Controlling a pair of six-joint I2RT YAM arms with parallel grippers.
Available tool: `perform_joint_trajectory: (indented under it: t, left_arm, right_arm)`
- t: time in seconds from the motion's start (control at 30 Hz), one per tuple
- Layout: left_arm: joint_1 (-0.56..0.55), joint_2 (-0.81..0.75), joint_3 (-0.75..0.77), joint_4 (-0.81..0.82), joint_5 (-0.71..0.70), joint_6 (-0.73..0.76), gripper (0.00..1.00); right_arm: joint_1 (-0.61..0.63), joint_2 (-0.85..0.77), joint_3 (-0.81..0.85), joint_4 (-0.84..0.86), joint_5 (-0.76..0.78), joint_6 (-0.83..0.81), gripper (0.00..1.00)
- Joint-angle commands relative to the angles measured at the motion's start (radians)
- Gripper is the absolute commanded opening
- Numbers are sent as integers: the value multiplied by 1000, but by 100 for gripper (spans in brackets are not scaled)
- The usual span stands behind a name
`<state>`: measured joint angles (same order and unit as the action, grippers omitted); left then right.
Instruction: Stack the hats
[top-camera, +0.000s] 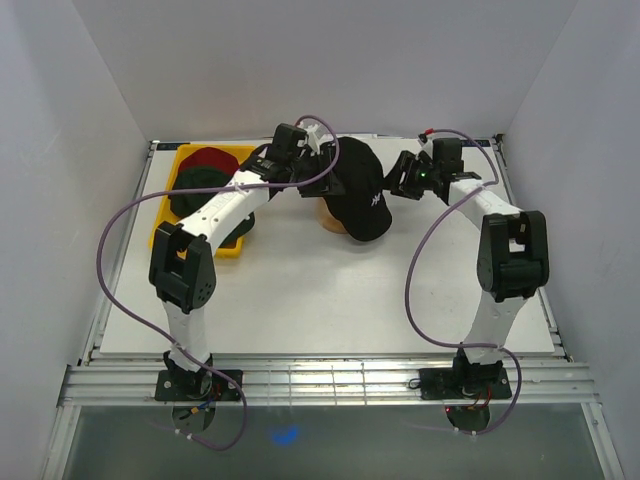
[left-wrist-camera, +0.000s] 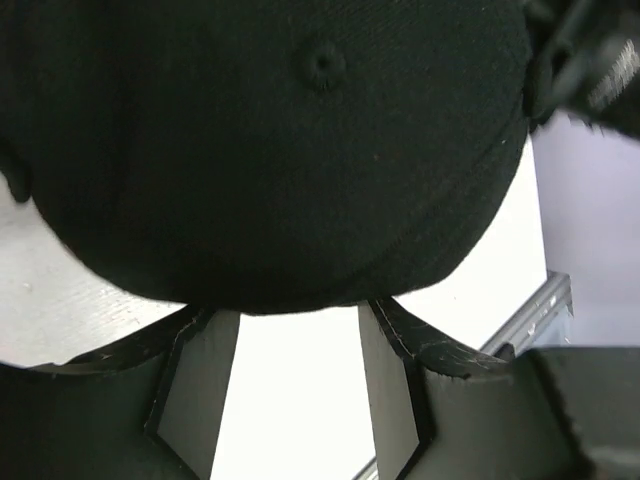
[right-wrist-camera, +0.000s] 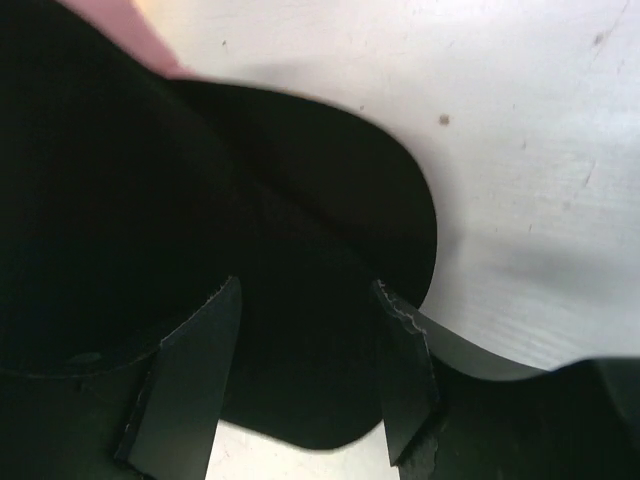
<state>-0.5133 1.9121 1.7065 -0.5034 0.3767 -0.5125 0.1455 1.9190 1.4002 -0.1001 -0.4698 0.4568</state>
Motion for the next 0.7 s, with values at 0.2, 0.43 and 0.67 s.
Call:
perform_joint_trajectory:
  t: [0.2,0.43,0.67]
  left_arm:
    - [10,16,130,-75,-180,20,61]
    - [55,33,142,-104,-173,6,62]
    - [108,114,290,-172,-119,20,64]
  right_arm:
    - [28,-231,-283,189,-52,75,60]
    - [100,-281,-378,200,11,71,59]
    - [77,-324,-350,157,114,97,61]
